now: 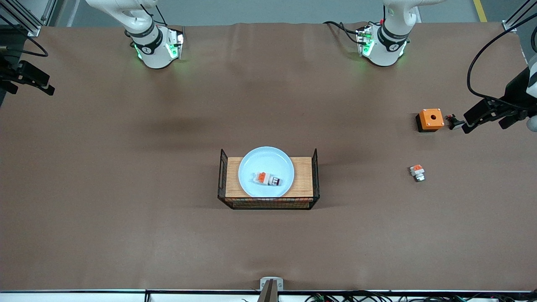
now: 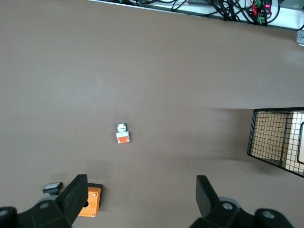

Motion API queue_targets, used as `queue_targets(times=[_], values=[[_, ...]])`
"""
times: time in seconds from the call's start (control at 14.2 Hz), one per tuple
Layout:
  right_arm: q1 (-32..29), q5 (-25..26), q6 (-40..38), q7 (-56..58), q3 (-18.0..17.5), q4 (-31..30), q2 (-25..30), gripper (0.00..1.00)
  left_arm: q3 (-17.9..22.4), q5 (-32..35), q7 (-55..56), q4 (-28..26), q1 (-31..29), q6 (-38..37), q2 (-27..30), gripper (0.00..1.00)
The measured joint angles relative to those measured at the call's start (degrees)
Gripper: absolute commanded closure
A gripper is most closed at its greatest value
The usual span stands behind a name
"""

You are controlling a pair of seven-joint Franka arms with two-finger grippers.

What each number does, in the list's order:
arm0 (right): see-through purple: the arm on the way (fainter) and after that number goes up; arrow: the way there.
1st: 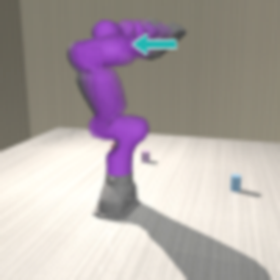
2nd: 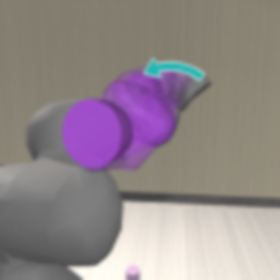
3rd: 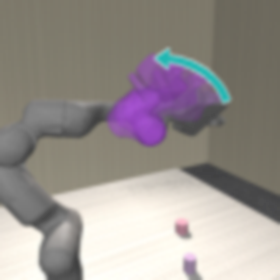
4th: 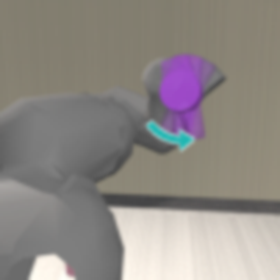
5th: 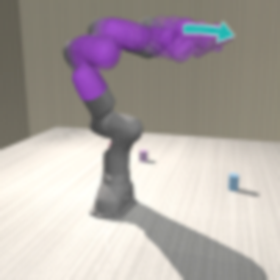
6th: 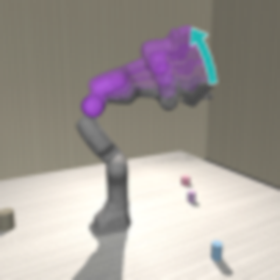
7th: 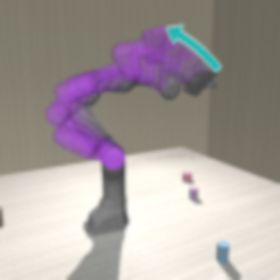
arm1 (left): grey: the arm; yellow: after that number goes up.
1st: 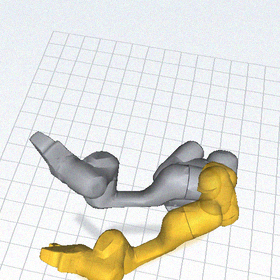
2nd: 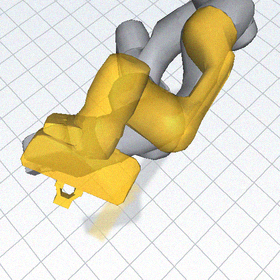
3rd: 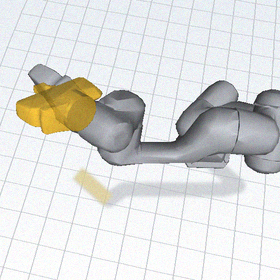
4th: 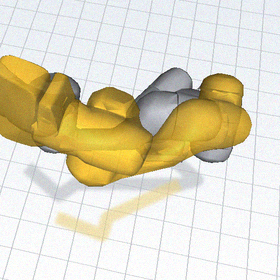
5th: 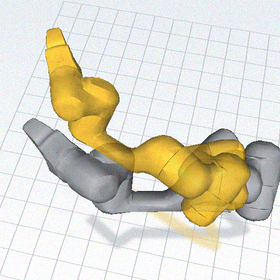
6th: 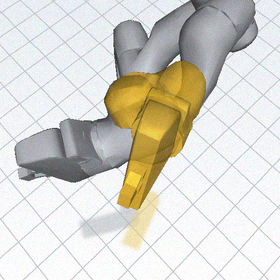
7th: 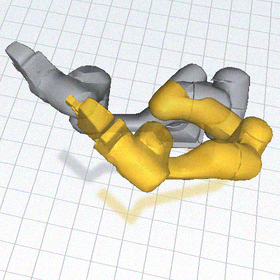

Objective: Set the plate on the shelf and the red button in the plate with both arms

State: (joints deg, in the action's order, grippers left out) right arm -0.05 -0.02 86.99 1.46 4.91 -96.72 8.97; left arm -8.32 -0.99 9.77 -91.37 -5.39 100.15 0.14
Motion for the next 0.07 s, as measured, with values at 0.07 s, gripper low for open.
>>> queue_targets(times=[0.07], values=[[0.00, 0.00, 0.00, 0.01, -0.01, 0.00, 0.01, 0.00, -0.03, 0.00, 0.00, 0.00, 0.00, 0.00, 0.00, 0.00]])
